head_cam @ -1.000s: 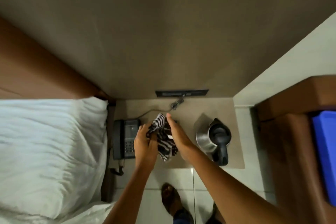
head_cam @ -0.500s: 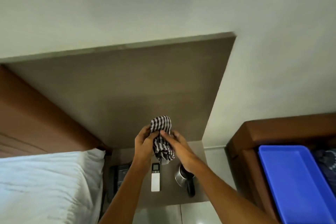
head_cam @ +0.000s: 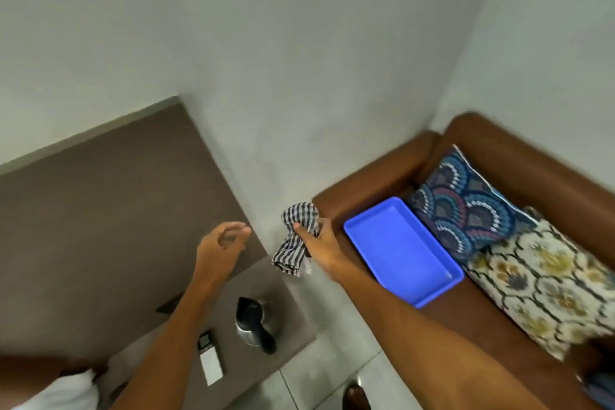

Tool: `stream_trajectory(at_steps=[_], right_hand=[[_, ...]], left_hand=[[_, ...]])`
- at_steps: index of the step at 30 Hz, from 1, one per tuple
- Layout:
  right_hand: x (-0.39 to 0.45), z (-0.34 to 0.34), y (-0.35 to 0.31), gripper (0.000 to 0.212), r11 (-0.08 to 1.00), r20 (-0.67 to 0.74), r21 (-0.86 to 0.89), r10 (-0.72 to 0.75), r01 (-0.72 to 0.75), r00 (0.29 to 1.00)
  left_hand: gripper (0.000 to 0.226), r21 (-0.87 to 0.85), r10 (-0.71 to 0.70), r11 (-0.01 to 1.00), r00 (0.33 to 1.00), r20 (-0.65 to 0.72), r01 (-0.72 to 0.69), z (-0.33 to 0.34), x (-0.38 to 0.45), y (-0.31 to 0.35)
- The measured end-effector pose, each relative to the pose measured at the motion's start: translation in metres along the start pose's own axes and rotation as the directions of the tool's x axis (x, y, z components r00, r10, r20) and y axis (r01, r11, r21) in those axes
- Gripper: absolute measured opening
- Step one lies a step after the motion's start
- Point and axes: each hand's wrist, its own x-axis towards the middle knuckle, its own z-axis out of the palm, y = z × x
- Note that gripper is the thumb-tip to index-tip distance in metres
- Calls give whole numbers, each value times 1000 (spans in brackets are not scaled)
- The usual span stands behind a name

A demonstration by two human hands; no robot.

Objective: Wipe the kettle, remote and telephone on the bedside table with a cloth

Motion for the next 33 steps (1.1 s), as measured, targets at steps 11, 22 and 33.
stream_trajectory(at_steps=[11,22,33], right_hand=[[58,-243,162,57,918,-556,38,347,-394,755],[163,-310,269,66,874,-589,71,426,-481,686],[211,-308,317,71,704,-586,-389,309,-594,749]], left_hand=[[20,219,24,972,962,273,-87,209,19,-12],[23,292,155,885,823,547,-361,383,54,-72],[39,350,81,834,722,687,-426,471,56,-112]])
